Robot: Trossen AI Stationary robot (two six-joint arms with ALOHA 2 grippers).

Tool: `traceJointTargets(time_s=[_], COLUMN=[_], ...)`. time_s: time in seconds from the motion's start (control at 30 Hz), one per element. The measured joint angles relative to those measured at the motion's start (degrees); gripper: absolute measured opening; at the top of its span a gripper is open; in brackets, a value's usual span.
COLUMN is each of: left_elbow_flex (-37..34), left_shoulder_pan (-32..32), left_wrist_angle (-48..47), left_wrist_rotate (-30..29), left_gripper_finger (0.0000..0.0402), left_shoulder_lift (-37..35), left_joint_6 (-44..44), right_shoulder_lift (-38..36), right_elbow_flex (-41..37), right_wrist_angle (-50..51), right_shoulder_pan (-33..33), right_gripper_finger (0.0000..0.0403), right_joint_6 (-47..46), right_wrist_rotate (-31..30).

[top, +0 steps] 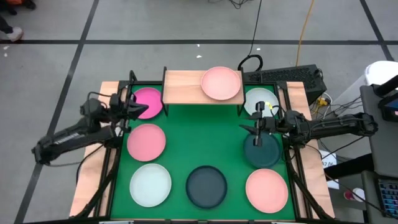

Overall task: Place and stack plates onto a shelf
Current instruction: Stack the light pink plate on the light orange plate on the shelf

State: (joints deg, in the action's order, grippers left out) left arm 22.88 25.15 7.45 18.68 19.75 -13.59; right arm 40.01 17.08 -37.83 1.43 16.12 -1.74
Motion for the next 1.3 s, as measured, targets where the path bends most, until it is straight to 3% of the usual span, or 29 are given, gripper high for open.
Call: traceJointTargets(time_s=[0.17, 0.33, 0.6, 0.73, 0.87, 1.13, 1.3], left_elbow_flex=[11.91, 17.71, 20.41, 20.30, 20.30, 20.30, 20.30], left_shoulder_pan=[-9.18, -17.64, -27.71, -31.43, -35.79, -42.18, -44.26], left_wrist_angle=[-24.02, -36.82, -44.46, -51.05, -51.06, -50.82, -50.54], left_wrist_rotate=[-16.36, -24.02, -27.31, -23.04, -19.84, -21.08, -24.05], left_gripper_finger=[0.0019, 0.0019, 0.0019, 0.0019, 0.0019, 0.0019, 0.0019], left_shoulder_lift=[13.09, 25.61, 37.94, 41.85, 42.92, 42.93, 44.52], left_joint_6=[4.37, 2.37, -8.95, -18.43, -25.81, -36.31, -34.56], right_shoulder_lift=[0.00, 0.00, -0.28, -0.22, -0.26, -0.26, -0.26], right_elbow_flex=[0.00, 0.00, -0.02, -0.02, -0.02, -0.02, -0.02], right_wrist_angle=[-0.96, -0.98, -2.79, -2.00, -2.21, -2.20, -2.21], right_shoulder_pan=[0.09, 0.11, 0.11, 0.11, 0.11, 0.00, 0.00], right_gripper_finger=[0.0110, 0.0110, 0.0110, 0.0110, 0.0110, 0.0110, 0.0110], right_joint_6=[2.59, 4.27, 1.34, 1.69, 1.16, 0.12, -0.45], right_wrist_rotate=[-1.61, -1.67, -1.18, -1.12, -1.04, -0.98, -0.98])
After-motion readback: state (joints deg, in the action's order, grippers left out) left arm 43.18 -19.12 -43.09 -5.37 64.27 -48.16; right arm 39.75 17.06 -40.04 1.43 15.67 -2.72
